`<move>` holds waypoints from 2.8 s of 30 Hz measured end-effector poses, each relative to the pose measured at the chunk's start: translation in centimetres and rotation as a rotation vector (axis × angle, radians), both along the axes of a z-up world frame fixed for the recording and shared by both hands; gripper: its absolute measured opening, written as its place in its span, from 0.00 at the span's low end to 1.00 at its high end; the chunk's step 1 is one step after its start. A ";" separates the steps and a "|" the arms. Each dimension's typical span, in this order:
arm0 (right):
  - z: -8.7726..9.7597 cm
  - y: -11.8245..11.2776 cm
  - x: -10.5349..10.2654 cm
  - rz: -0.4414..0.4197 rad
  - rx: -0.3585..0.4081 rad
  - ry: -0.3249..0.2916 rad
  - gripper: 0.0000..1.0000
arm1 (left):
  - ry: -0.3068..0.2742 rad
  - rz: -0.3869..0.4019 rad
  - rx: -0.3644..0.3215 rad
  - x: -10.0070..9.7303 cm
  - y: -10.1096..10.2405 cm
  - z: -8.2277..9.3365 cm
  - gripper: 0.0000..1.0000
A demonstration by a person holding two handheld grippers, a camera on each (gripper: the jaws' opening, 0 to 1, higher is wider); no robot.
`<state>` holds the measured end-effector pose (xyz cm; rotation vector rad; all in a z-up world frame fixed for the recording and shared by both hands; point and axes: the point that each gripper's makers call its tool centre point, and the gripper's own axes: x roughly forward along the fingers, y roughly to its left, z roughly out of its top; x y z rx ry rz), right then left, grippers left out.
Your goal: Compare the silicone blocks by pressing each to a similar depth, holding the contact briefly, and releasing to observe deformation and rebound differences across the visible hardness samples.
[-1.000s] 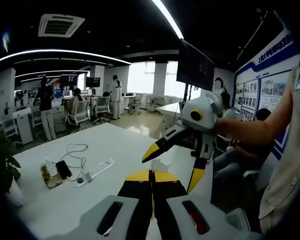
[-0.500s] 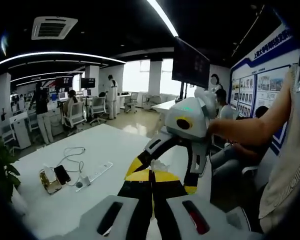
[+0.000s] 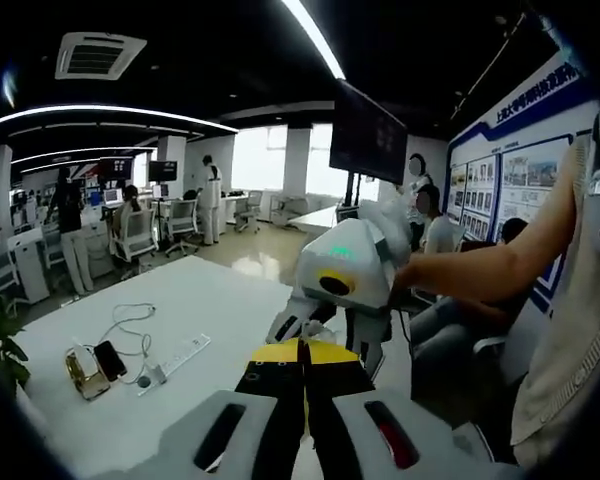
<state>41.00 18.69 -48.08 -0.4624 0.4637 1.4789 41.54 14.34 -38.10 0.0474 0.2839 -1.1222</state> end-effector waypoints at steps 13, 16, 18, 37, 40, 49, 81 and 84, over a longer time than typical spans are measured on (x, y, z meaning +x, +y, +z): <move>0.3 0.3 0.7 -0.059 0.023 -0.057 0.29 | -0.013 -0.018 0.002 -0.1 0.0 0.2 0.00; -0.1 0.6 0.3 -0.082 0.034 -0.030 0.28 | -0.018 -0.030 0.017 -0.4 0.2 -0.1 0.00; -0.4 0.8 0.1 -0.088 0.035 -0.016 0.26 | -0.024 -0.036 0.034 -0.6 0.3 -0.4 0.00; -1.1 1.2 -0.3 -0.103 0.011 -0.005 0.12 | -0.061 -0.058 0.080 -1.4 0.9 -1.0 0.00; -1.2 1.2 -0.3 -0.115 0.008 0.021 0.12 | -0.062 -0.056 0.083 -1.3 0.9 -1.1 0.00; -1.2 1.0 -0.4 -0.120 0.004 0.023 0.11 | -0.062 -0.056 0.096 -1.3 0.8 -1.1 0.00; -1.5 0.8 -0.5 -0.089 -0.002 -0.007 0.11 | -0.061 -0.039 0.126 -1.4 0.6 -1.4 0.00; -1.4 0.8 -0.4 -0.085 0.001 -0.013 0.11 | -0.060 -0.037 0.127 -1.3 0.6 -1.4 0.00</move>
